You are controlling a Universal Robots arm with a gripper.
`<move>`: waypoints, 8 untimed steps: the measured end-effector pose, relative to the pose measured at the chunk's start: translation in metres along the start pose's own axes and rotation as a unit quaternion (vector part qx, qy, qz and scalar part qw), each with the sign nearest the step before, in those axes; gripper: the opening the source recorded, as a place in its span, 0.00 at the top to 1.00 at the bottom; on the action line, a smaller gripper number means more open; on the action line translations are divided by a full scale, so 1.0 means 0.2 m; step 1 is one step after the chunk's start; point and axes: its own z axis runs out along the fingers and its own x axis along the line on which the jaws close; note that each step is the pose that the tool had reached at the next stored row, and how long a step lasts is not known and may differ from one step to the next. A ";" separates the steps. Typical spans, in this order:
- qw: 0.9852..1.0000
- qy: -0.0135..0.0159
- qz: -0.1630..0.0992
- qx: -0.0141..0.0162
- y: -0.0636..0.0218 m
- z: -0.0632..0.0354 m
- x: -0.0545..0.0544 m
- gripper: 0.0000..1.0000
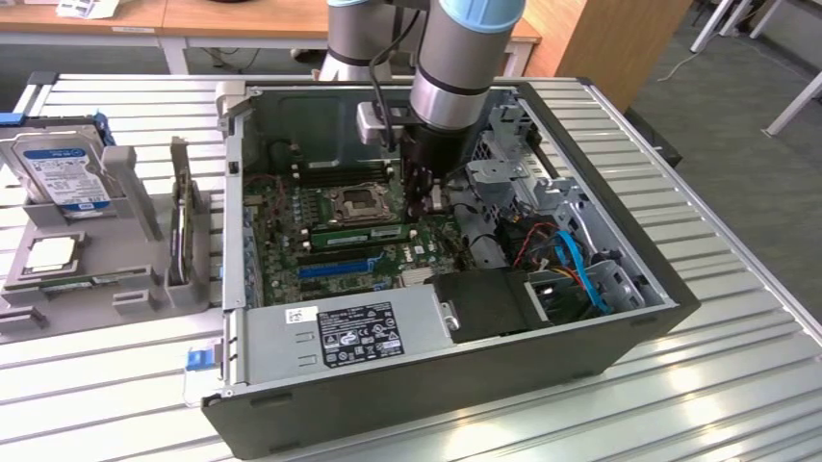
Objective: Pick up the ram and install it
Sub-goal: 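Press down the ram until it locks into place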
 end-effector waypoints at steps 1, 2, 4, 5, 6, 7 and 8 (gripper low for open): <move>1.000 0.000 0.000 0.000 0.000 0.001 0.00 0.90; 1.000 0.000 0.000 0.000 0.000 0.001 0.00 0.90; 1.000 0.000 0.000 0.000 0.000 0.001 0.00 0.90; 1.000 0.000 0.000 0.000 0.000 0.001 0.00 0.90; 1.000 0.000 0.000 0.000 0.000 0.002 0.00 0.90; 1.000 0.000 0.000 0.000 0.000 0.004 0.00 0.90; 1.000 0.000 0.000 0.000 0.000 0.006 0.00 0.90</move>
